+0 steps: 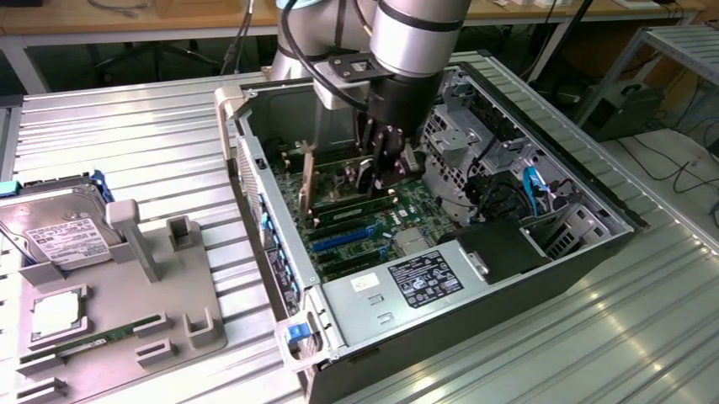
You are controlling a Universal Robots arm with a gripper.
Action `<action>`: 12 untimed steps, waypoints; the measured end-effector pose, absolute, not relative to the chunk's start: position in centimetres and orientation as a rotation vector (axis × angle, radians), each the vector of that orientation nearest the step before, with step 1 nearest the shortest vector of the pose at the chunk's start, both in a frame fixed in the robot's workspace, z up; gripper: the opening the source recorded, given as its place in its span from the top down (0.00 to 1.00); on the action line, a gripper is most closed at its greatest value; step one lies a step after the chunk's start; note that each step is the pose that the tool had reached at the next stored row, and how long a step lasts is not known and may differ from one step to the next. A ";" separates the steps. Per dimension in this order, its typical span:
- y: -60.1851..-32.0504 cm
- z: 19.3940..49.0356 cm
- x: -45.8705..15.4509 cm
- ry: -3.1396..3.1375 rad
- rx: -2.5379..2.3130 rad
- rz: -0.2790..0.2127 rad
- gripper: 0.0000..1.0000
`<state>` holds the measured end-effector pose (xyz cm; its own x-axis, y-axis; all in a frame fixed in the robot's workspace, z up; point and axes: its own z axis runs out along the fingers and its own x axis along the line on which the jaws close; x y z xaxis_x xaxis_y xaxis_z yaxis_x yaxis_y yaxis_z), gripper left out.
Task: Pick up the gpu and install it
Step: 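Insert the gpu into the slot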
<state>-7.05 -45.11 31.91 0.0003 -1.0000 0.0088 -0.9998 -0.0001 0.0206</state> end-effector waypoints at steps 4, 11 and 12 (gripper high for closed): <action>-45.1 31.4 -7.1 -2.207 2.207 -0.013 0.71; -45.0 30.2 -7.1 -2.208 2.206 -0.013 0.71; -45.0 30.1 -7.1 -2.209 2.207 -0.011 0.71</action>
